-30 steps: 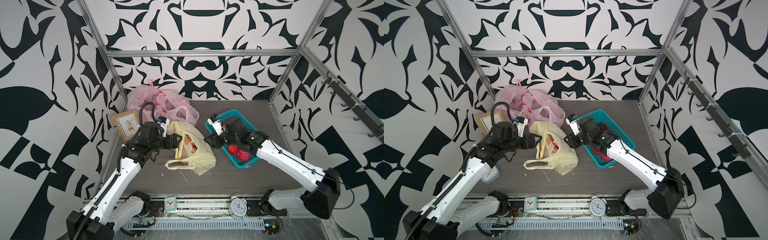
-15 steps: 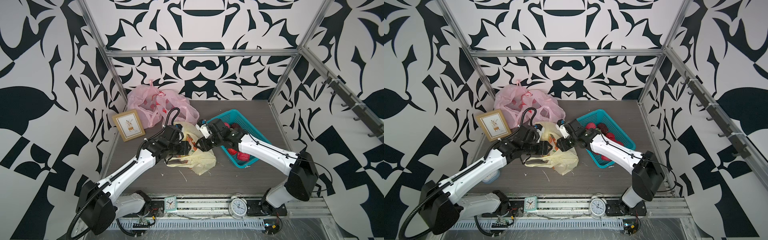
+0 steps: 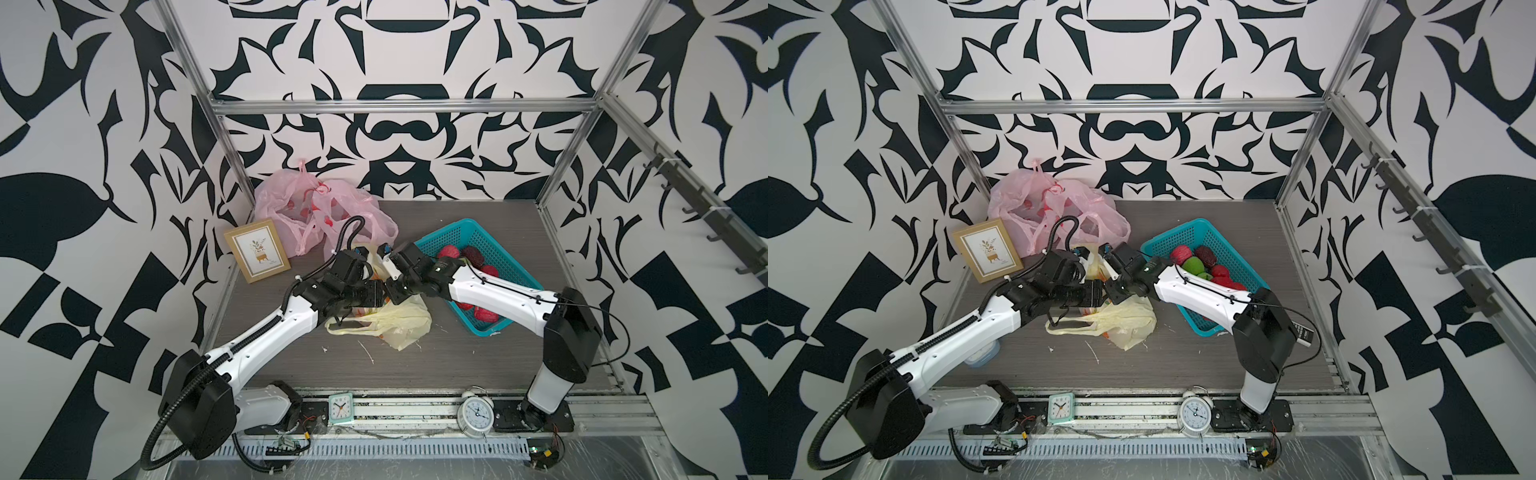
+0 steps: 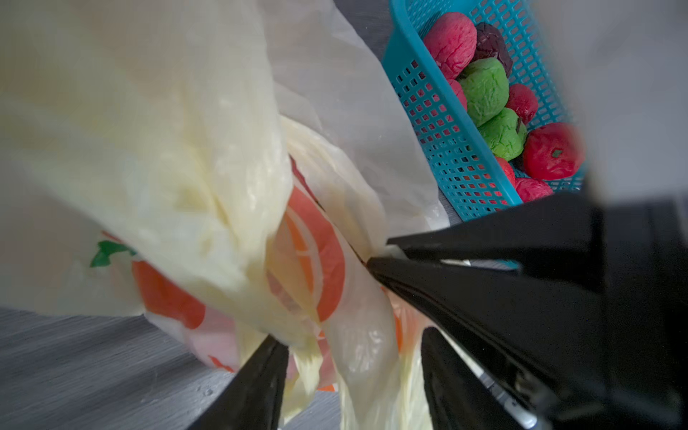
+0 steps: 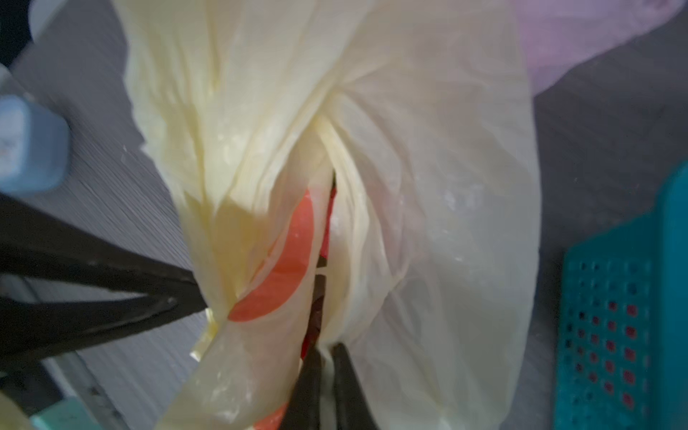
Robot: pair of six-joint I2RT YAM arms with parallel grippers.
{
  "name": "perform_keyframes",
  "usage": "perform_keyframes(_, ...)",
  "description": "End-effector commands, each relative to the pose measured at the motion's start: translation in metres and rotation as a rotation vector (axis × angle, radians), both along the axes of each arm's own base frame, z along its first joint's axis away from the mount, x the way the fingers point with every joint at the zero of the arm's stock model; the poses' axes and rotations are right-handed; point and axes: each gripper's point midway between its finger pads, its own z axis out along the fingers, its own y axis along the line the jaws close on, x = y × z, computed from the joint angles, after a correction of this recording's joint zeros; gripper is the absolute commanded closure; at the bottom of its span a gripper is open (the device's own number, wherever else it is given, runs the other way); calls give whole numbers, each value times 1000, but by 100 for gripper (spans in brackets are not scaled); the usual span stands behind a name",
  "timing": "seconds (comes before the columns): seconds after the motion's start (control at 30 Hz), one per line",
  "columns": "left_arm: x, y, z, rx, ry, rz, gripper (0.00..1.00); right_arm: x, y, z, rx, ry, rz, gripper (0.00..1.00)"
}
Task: Untie the knot of a plastic bag & take out the apple
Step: Untie the plastic bag at the center of the board.
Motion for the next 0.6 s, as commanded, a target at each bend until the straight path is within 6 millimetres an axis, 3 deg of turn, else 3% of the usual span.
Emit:
perform_keyframes(0.0, -9, 0, -18, 6, 56, -4, 47, 4, 7, 29, 35, -67, -11, 100)
perform_keyframes(0.17, -23, 17, -43, 81, 110, 4, 67, 5, -2, 49, 69, -121, -42, 100)
perform_keyframes(0.3, -29, 39, -58, 173, 98, 30, 100, 2, -17, 65, 83, -167, -75, 100)
perform_keyframes(0.37, -30, 49, -56, 201, 80, 47, 100, 3, -29, 68, 53, -200, -95, 100)
perform_keyframes(0.57, -29, 86, -27, 248, -5, 119, 100, 19, -88, 61, -67, -258, -238, 100)
